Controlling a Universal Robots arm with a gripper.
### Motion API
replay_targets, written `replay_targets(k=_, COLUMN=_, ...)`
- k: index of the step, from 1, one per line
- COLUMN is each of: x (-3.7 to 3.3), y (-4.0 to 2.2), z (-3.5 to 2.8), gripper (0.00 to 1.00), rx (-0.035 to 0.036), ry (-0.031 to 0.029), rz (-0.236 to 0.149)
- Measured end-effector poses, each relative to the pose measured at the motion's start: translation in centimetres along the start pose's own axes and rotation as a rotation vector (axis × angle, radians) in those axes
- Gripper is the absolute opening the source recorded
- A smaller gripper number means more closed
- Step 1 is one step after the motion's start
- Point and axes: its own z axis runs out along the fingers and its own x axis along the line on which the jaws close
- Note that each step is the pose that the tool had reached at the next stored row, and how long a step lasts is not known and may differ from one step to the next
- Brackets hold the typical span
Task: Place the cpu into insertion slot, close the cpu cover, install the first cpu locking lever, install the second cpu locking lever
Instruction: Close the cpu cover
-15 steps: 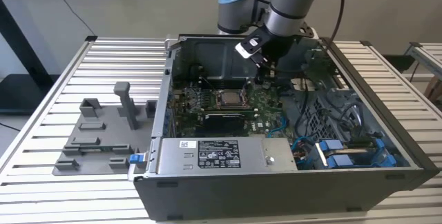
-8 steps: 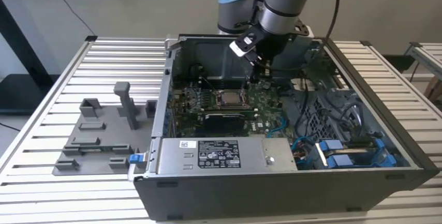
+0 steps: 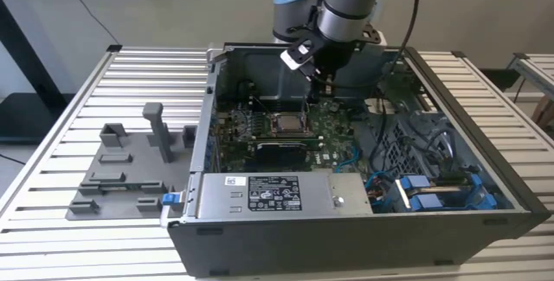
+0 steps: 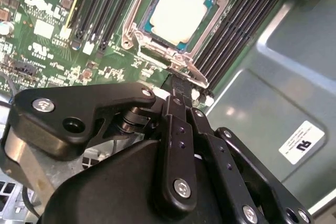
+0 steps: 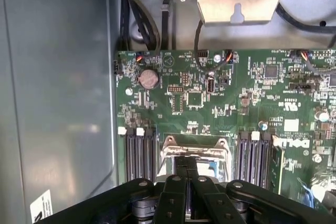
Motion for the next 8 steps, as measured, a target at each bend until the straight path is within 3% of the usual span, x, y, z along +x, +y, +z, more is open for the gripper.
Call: replay_targets(k=8, x=0.05, y=-0.47, z=-0.33, gripper=0.11, rx=0.0000, ry=0.0001, rz=0.000)
